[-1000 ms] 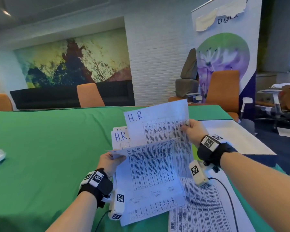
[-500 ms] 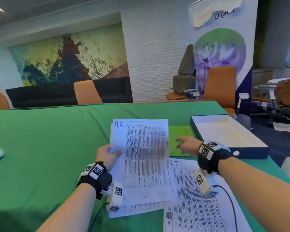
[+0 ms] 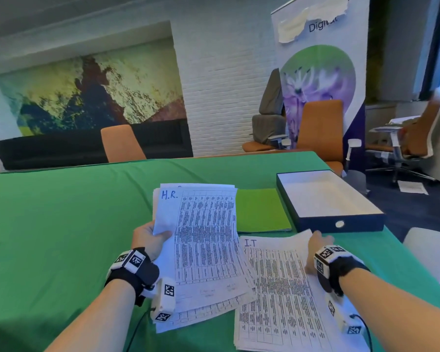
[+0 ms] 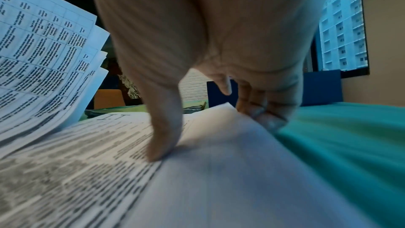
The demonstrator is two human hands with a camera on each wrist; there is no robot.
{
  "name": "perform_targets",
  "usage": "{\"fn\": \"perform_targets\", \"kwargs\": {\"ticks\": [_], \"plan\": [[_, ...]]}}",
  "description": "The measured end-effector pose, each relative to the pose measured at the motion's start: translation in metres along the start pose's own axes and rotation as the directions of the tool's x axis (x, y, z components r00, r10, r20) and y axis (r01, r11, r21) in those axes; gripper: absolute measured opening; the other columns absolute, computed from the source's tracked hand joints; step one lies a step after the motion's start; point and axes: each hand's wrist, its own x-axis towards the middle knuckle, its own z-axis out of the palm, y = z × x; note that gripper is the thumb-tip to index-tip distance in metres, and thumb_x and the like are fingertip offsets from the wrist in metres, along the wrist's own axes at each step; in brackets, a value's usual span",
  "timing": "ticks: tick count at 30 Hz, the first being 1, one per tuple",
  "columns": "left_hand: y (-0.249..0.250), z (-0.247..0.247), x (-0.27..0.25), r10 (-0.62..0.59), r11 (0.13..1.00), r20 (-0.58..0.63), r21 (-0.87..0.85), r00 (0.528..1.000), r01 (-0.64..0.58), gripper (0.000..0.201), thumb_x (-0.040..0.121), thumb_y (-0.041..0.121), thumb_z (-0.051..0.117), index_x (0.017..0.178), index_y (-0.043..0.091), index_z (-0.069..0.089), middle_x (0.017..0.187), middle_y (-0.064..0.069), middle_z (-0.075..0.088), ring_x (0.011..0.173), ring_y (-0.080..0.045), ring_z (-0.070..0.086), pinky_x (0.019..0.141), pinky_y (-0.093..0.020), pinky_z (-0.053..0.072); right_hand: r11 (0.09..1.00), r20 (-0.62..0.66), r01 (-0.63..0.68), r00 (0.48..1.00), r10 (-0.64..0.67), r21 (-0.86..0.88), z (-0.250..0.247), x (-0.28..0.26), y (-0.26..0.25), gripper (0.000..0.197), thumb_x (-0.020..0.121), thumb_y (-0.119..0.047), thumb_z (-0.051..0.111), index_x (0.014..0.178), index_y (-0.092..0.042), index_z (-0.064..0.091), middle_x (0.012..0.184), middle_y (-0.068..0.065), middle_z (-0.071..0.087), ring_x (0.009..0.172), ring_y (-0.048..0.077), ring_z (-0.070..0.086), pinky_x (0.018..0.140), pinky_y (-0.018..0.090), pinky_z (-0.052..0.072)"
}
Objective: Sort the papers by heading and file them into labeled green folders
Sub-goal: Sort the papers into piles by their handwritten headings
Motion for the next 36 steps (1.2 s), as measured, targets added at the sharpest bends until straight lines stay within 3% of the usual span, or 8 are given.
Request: {"fn": "perform_targets", "kwargs": {"ticks": [2,5,8,12,17,23,31,36], "plan": [[0.003,0.001,0.000,0.008,1.000,0.021,-0.002,1.000,-0.008,0.024,0.080,-0.004,0.067,0.103,0.003,0.068,0.097,-0.008,0.066,0.091,-0.024,0.061,0.086,-0.036,0.045,0.998,-0.073,0.055,0.996,-0.053,0.024,-0.013,0.001,-0.003,0.045,0.087,-0.006,0.056,0.129,-0.001,0.042,0.130,0.018,0.050,0.117,0.032,0.054,0.093,0.036,0.047],[0.005,0.005,0.000,0.015,1.000,0.040,0.012,0.999,-0.015,0.025,0.078,-0.006,0.067,0.102,0.001,0.068,0.094,-0.009,0.066,0.093,-0.025,0.060,0.087,-0.036,0.042,0.993,-0.076,0.121,0.990,-0.120,0.008,-0.031,0.002,-0.004,0.024,0.087,-0.004,0.053,0.110,-0.003,0.058,0.114,0.015,0.063,0.100,0.029,0.062,0.079,0.030,0.048],[0.003,0.008,0.001,-0.001,1.000,0.043,0.017,0.999,0.000,0.025,0.077,-0.010,0.066,0.100,-0.001,0.068,0.092,-0.010,0.066,0.094,-0.025,0.059,0.090,-0.038,0.042,0.991,-0.086,0.130,0.988,-0.128,0.016,-0.035,0.003,-0.001,0.023,0.084,-0.002,0.056,0.106,-0.003,0.062,0.106,0.013,0.066,0.089,0.025,0.063,0.074,0.028,0.050],[0.001,0.011,0.001,-0.003,1.000,0.039,0.014,0.999,0.002,0.026,0.077,-0.011,0.066,0.102,-0.001,0.068,0.093,-0.009,0.065,0.094,-0.024,0.057,0.088,-0.034,0.040,0.987,-0.108,0.151,0.984,-0.144,0.061,-0.032,0.004,0.000,0.026,0.085,-0.006,0.059,0.110,-0.006,0.061,0.110,0.011,0.065,0.097,0.024,0.064,0.083,0.028,0.053],[-0.001,0.013,0.000,0.026,1.000,0.051,-0.005,0.998,-0.026,0.023,0.077,-0.010,0.066,0.094,0.006,0.069,0.091,-0.007,0.066,0.094,-0.024,0.057,0.088,-0.036,0.041,0.983,0.003,0.144,0.989,-0.145,0.114,-0.022,0.000,0.001,0.062,0.071,-0.026,0.080,0.122,-0.010,0.049,0.120,0.007,0.058,0.108,0.022,0.058,0.089,0.029,0.049],[-0.004,0.018,0.000,0.053,0.998,0.102,0.026,0.993,-0.056,0.031,0.078,-0.005,0.069,0.071,0.025,0.067,0.073,0.010,0.067,0.083,-0.021,0.060,0.082,-0.033,0.045,0.977,-0.083,0.209,0.975,-0.205,0.033,-0.030,0.003,-0.009,0.018,0.085,-0.012,0.059,0.102,-0.012,0.065,0.105,0.007,0.068,0.092,0.023,0.065,0.075,0.025,0.049],[-0.006,0.016,0.002,0.026,0.999,0.086,-0.048,0.996,-0.022,0.033,0.078,-0.011,0.065,0.070,0.020,0.065,0.053,0.021,0.064,0.085,-0.020,0.058,0.083,-0.033,0.041,0.932,-0.292,0.284,0.932,-0.214,0.225,-0.065,0.014,-0.016,0.022,0.090,-0.005,0.044,0.090,-0.016,0.063,0.090,0.010,0.063,0.078,0.028,0.058,0.072,0.030,0.044],[-0.001,0.007,0.007,-0.035,0.972,0.065,-0.229,0.997,0.049,0.022,0.079,-0.019,0.059,0.086,0.002,0.063,0.087,-0.008,0.065,0.094,-0.024,0.052,0.089,-0.035,0.039,0.870,-0.438,0.305,0.891,-0.117,0.387,-0.102,0.024,-0.018,0.019,0.088,0.001,0.044,0.080,-0.014,0.052,0.078,0.009,0.050,0.075,0.026,0.048,0.060,0.027,0.033]]}}
